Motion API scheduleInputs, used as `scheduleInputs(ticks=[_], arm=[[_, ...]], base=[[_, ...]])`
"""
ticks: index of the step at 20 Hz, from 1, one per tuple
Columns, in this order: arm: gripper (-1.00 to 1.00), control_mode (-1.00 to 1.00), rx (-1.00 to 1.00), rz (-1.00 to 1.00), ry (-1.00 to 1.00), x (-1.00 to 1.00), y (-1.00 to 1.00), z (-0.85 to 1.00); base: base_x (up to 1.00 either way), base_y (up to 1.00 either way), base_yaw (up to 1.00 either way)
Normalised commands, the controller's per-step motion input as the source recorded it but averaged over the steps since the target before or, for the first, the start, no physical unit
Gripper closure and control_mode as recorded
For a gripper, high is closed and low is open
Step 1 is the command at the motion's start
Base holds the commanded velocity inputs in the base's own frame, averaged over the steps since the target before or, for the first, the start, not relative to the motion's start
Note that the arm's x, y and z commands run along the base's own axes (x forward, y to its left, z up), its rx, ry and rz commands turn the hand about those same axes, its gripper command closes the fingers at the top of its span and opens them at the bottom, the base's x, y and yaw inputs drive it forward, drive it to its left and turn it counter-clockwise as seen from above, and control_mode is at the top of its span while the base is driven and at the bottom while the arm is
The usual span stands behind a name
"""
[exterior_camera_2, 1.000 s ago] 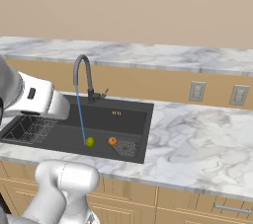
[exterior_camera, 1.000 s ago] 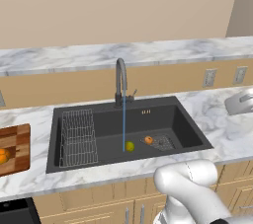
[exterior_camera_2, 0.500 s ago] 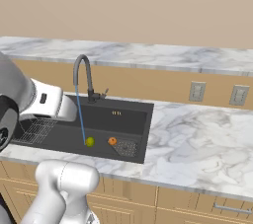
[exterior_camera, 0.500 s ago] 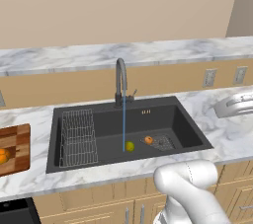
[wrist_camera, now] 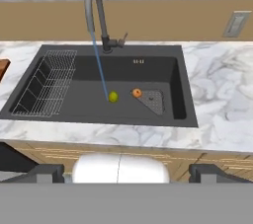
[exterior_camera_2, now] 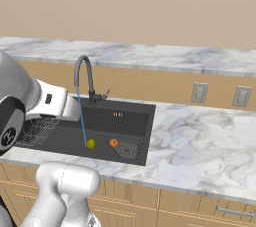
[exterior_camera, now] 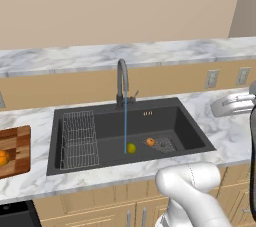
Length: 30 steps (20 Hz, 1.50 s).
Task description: Pick the orange, pear, tangerine from the sink and place them on the cutting board to airdry. Then turn off the sink faucet.
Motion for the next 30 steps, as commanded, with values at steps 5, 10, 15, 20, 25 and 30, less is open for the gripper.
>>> scheduleInputs(ticks=[5, 10, 15, 20, 25, 30], arm=[[-1.00, -1.00, -0.02, -0.03, 0.00, 0.12, 0.00, -0.20], [-1.00, -1.00, -0.01, -0.01, 0.00, 0.13, 0.00, -0.29], [-1.00, -1.00, 0.00, 0.00, 0.00, 0.19, 0.00, -0.23], [-1.00, -1.00, 0.00, 0.00, 0.00, 0.25, 0.09, -0.17], [-1.00, -1.00, 0.00, 0.00, 0.00, 0.26, 0.08, -0.25], [-1.00, -1.00, 0.00, 0.00, 0.00, 0.28, 0.02, -0.32]], base=[[0.00, 0.00, 0.00], [0.00, 0.00, 0.00], [0.00, 0.00, 0.00], [0.00, 0.00, 0.00], [0.00, 0.00, 0.00], [0.00, 0.00, 0.00]])
